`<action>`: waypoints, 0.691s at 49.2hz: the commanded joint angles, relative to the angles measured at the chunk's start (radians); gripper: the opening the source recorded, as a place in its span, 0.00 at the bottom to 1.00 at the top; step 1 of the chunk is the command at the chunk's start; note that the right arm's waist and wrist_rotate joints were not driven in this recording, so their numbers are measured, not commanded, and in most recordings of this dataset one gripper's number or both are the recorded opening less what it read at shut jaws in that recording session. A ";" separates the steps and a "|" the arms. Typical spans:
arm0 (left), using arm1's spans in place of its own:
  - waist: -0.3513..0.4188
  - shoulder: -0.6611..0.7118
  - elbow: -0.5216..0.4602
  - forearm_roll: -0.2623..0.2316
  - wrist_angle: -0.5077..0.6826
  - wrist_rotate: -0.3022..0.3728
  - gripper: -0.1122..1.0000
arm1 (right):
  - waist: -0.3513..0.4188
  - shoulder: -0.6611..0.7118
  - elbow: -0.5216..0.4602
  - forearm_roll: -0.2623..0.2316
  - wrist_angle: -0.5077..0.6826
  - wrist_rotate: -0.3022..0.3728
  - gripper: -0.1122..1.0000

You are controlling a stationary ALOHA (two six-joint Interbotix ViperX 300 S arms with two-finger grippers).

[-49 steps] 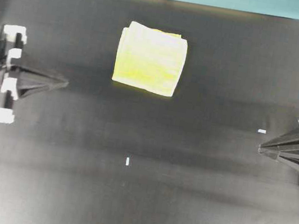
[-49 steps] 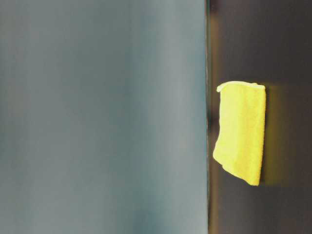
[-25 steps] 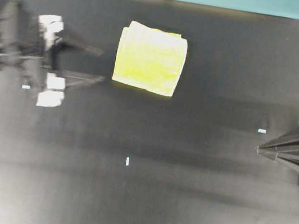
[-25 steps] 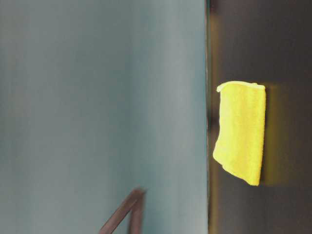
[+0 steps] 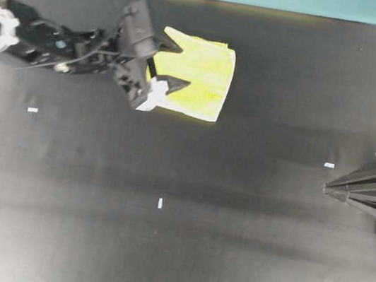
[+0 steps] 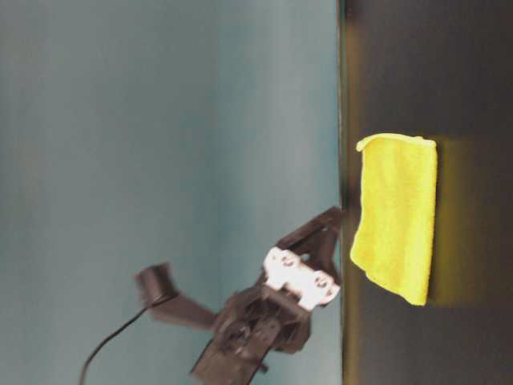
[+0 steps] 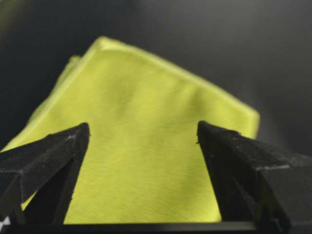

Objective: Push a yellow cloth with the left arm to wipe the desk.
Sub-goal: 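Reach the left gripper right and press it onto the yellow cloth, then push the yellow cloth toward the near-left table corner with the left gripper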

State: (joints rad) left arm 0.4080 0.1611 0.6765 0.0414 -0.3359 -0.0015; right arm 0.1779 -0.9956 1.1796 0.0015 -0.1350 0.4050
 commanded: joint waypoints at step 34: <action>0.021 0.183 -0.094 0.003 0.026 -0.018 0.89 | 0.000 0.020 -0.014 0.002 -0.015 -0.002 0.11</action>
State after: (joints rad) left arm 0.4310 0.3467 0.5860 0.0414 -0.3099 -0.0123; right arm 0.1779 -0.9910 1.1796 0.0031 -0.1381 0.4034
